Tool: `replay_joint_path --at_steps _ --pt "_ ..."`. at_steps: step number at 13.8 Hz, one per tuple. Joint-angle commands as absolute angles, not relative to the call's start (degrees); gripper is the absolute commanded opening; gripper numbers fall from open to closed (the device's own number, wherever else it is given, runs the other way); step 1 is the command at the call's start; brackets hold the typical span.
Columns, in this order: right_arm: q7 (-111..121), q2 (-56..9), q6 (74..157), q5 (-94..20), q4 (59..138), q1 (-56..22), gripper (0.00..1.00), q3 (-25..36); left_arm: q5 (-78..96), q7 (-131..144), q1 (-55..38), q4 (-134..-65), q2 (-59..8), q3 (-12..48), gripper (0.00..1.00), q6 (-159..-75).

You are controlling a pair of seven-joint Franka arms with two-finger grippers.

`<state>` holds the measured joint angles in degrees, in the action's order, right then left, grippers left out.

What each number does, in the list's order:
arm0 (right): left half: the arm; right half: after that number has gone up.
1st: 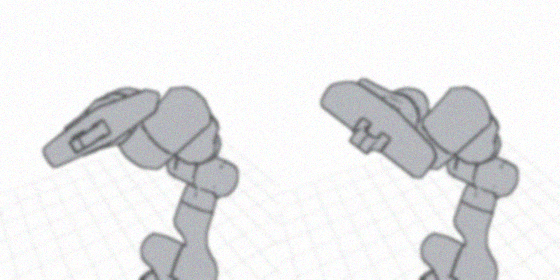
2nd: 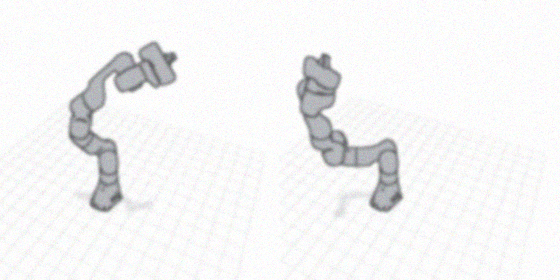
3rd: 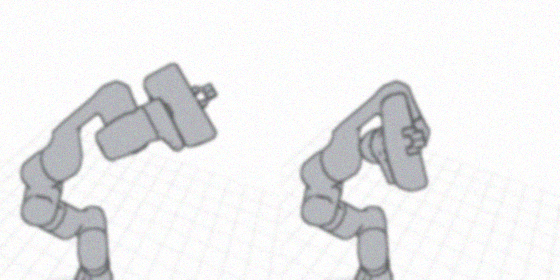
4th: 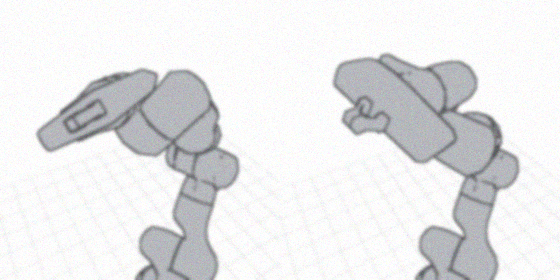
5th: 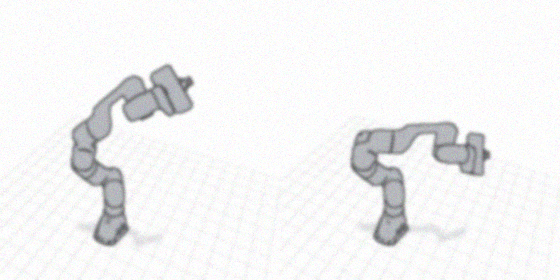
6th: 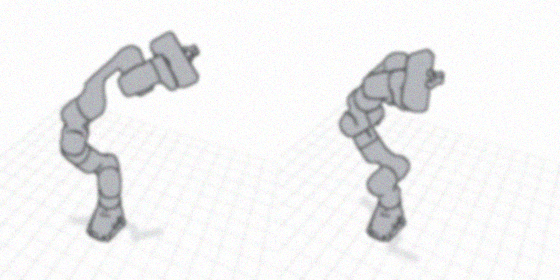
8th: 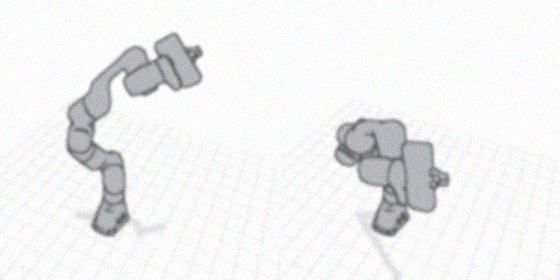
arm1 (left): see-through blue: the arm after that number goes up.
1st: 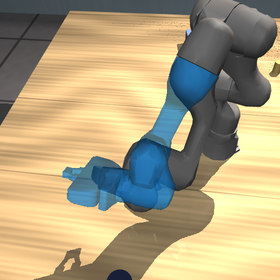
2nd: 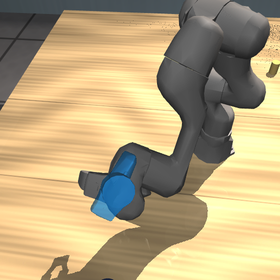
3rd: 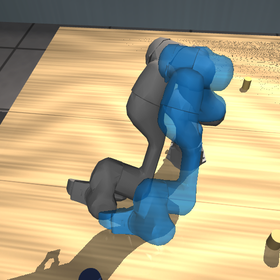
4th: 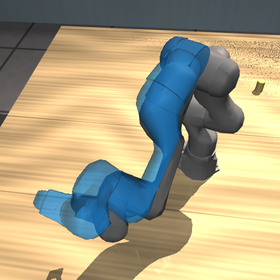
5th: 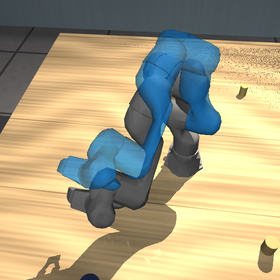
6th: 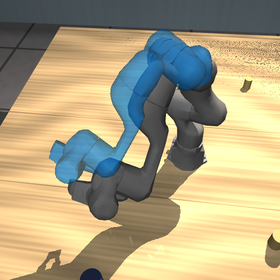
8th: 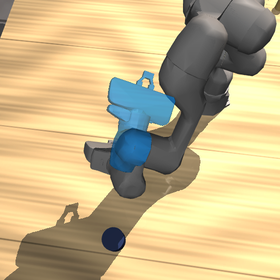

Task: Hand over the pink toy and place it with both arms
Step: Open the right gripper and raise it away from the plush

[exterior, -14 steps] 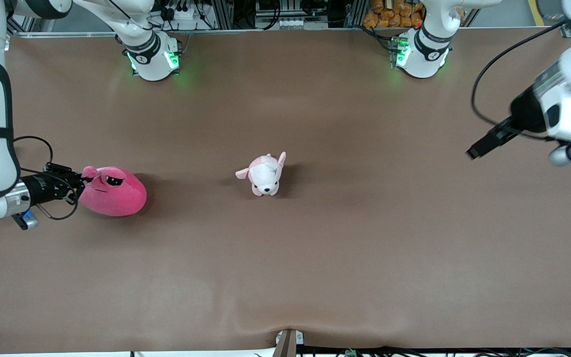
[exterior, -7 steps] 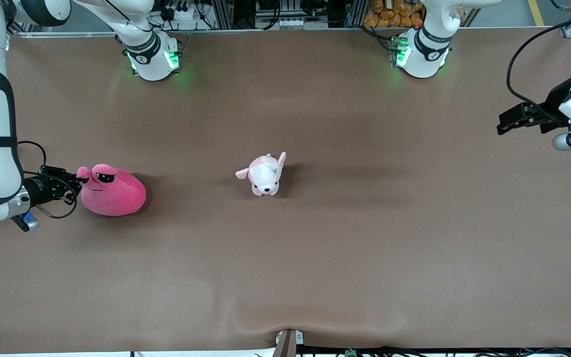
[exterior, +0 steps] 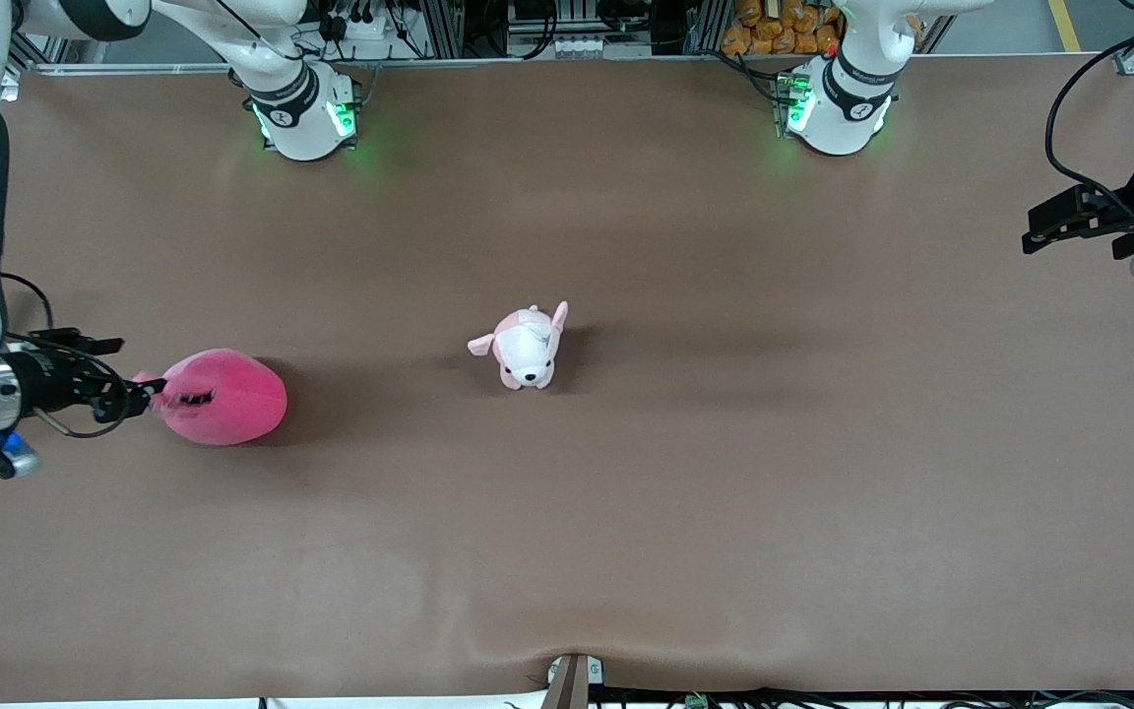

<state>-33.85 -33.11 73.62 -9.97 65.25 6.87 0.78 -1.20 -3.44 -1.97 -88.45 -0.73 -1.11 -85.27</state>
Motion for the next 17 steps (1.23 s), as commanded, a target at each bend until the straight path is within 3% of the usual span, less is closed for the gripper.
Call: replay_joint_path --at_steps 1,3,6,10,12,14,17 --pt "-33.7 -28.1 72.7 -8.4 63.5 3.9 1.00 0.8 -2.1 -1.0 -1.9 -87.1 -1.1 -0.7 1.00 -84.1" --pt "-33.4 -24.5 72.5 -8.6 63.3 2.2 1.00 0.7 -2.2 1.0 -2.1 -87.0 -1.0 -0.4 1.00 -84.2" --pt "-28.2 -18.1 63.3 -8.8 63.3 2.0 1.00 0.7 -2.2 2.4 -2.4 -87.0 -0.8 0.3 1.00 -84.2" --pt "-16.6 -8.7 61.7 -3.3 67.3 -1.0 1.00 -0.6 -2.2 1.7 -2.1 -86.9 -0.8 0.4 1.00 -84.5" --pt "-15.7 -1.7 67.5 3.6 78.4 -4.0 1.00 -1.8 -2.2 1.7 -2.1 -87.0 -0.9 0.4 1.00 -84.8" --pt "-14.2 5.5 77.2 3.3 88.4 -3.7 1.00 -1.5 -2.2 1.7 -2.1 -87.0 -0.9 0.4 1.00 -84.9" --pt "-1.8 6.0 80.1 3.3 88.6 -3.0 1.00 1.9 -2.2 1.7 -2.2 -87.0 -0.9 0.4 1.00 -84.9"
